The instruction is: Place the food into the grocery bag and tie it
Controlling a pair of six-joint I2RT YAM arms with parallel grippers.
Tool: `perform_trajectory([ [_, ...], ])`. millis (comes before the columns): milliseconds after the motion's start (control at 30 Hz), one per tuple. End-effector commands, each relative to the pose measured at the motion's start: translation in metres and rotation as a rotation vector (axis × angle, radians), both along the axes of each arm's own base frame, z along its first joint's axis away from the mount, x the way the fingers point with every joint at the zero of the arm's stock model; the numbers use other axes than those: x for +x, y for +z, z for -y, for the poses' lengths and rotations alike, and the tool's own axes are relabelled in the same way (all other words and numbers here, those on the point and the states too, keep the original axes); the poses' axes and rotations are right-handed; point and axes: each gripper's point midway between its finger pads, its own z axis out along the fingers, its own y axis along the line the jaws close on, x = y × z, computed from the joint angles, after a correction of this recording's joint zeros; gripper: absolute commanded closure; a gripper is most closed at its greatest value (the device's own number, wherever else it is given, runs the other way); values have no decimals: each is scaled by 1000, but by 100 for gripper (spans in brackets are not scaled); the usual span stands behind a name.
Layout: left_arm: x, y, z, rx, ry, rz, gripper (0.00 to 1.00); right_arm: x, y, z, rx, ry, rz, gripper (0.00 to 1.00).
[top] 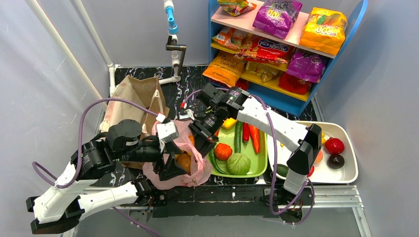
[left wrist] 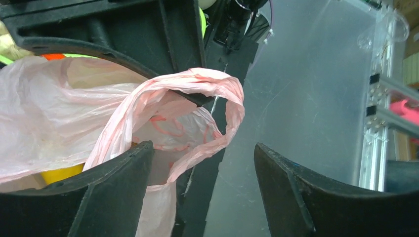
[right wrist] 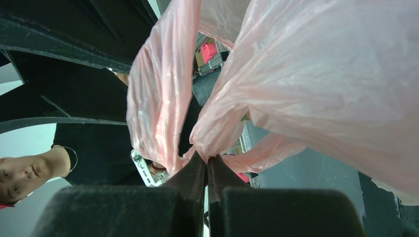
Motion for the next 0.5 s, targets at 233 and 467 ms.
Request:
perform_trajectory([
  [233, -3, -11, 7, 52, -183, 146, 21, -9, 10, 15, -19, 2, -9, 99],
  [467, 22, -13, 11, 83, -140, 269, 19, -11, 12, 16, -17, -4, -15, 99],
])
